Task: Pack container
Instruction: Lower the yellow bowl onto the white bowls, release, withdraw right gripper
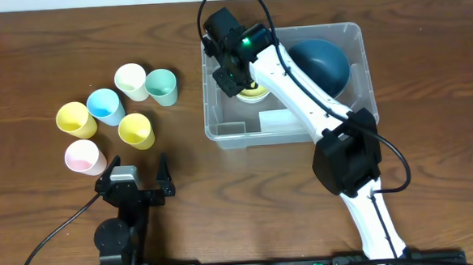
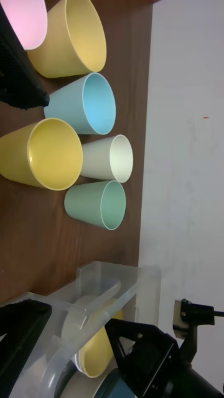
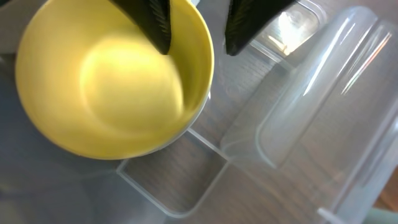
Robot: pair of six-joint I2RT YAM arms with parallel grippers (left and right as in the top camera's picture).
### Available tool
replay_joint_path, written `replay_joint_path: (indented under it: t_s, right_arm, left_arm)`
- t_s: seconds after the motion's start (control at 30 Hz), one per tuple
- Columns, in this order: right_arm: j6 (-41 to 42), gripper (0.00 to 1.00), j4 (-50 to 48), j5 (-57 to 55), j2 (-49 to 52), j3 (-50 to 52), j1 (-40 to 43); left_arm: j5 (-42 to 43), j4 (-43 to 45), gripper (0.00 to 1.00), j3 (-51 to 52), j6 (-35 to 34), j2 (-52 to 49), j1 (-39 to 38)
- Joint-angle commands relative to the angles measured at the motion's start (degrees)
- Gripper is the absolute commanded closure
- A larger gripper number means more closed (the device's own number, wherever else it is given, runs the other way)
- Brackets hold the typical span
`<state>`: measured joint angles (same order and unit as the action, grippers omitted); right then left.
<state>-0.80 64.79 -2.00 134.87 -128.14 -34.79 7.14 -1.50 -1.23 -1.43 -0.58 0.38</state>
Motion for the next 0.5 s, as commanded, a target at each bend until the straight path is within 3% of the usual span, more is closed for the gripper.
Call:
replay_joint_path:
  t_s: [0.0,0.33,0.47]
  right_arm:
    - [-0.9,0.65,-0.35,-0.79,0.31,0.42,0.39]
    - [-0.5,0.64,5.51,4.02,-7.54,-7.02,-0.15]
    - [1.16,0.51,10.05,-0.55,-15.74,-12.5,1.38]
  left_arm:
    - [0.81,-1.92,0.02,1.01,0.35,0.35,0.31]
    - [0.81,-1.92,0.02,1.01,0.35,0.35,0.31]
    - [0.81,-1.92,0.02,1.01,0.35,0.35,0.31]
